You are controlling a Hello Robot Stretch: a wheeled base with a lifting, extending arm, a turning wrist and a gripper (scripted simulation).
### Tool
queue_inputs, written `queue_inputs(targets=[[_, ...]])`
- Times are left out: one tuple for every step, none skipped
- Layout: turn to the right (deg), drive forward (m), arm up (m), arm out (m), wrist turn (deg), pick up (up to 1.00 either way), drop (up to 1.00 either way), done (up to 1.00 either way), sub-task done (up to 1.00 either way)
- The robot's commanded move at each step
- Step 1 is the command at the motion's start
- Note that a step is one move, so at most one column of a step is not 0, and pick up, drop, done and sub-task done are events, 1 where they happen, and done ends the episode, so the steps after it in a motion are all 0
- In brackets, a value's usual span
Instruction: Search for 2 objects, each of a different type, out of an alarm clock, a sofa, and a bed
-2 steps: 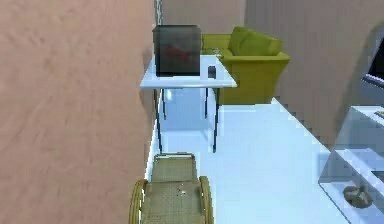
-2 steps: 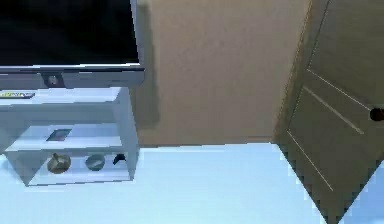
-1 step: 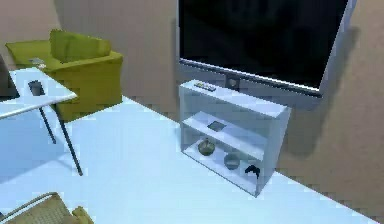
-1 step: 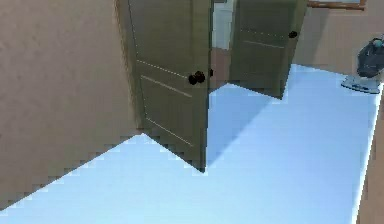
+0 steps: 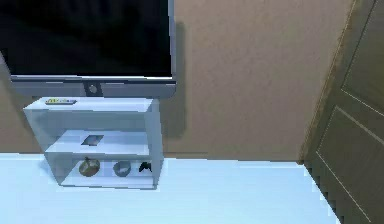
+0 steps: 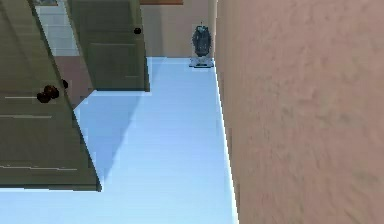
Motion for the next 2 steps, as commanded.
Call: queue_inputs(targets=[[0.0, 0.3, 0.0, 0.0, 0.0, 0.0, 0.0, 0.0, 0.0], [-39.0, 0.0, 0.0, 0.0, 0.0, 0.0, 0.0, 0.0, 0.0]])
